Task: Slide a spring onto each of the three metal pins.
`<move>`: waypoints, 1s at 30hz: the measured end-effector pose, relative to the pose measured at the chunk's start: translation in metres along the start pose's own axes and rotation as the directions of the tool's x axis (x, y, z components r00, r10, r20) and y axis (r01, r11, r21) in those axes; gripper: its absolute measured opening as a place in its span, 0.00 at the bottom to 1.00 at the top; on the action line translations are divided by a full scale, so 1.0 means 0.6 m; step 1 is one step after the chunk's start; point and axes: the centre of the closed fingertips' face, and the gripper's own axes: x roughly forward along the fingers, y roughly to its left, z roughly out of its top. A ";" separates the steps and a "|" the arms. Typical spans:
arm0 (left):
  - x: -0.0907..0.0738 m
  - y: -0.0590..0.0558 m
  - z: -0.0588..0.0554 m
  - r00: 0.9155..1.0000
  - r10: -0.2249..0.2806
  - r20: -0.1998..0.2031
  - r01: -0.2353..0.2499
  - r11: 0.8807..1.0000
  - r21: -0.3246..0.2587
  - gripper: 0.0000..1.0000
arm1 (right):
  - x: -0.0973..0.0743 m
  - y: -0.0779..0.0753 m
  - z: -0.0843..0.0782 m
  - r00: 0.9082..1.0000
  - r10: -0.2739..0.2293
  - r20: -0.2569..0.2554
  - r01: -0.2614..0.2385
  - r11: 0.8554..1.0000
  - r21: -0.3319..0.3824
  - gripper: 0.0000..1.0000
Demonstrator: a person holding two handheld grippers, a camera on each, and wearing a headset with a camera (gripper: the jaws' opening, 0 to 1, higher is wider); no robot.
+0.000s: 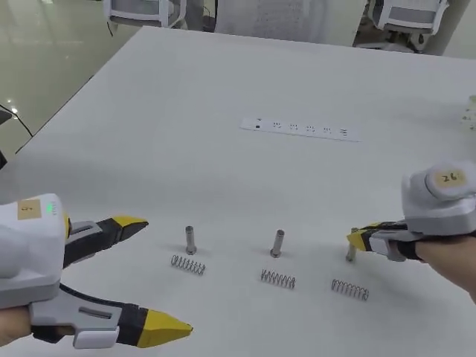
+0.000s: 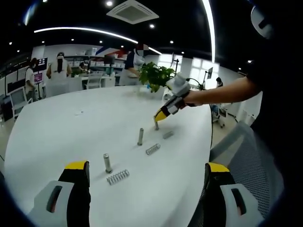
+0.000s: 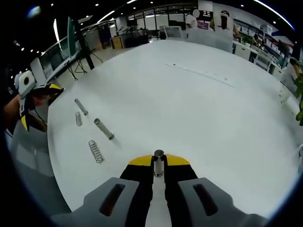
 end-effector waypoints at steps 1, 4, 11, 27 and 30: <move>0.000 0.000 0.000 1.000 0.000 0.000 0.000 1.000 0.001 0.98 | -0.001 0.001 0.001 1.000 -0.001 0.010 0.001 1.000 -0.004 0.05; 0.001 0.000 -0.002 1.000 0.001 -0.005 -0.001 1.000 0.001 0.98 | 0.001 -0.002 -0.001 1.000 -0.002 0.009 0.002 1.000 -0.001 0.05; 0.001 0.000 -0.001 1.000 0.001 -0.005 -0.001 1.000 0.002 0.98 | 0.000 0.000 -0.005 1.000 0.000 0.013 0.001 1.000 -0.024 0.06; 0.000 -0.002 -0.003 1.000 0.006 -0.001 -0.006 1.000 0.002 0.98 | -0.008 0.002 0.007 0.999 0.007 0.037 -0.005 0.997 -0.077 0.13; -0.001 0.000 0.000 1.000 0.009 0.002 -0.009 1.000 0.002 0.98 | -0.007 0.000 0.007 0.999 0.011 0.045 -0.007 0.997 -0.071 0.16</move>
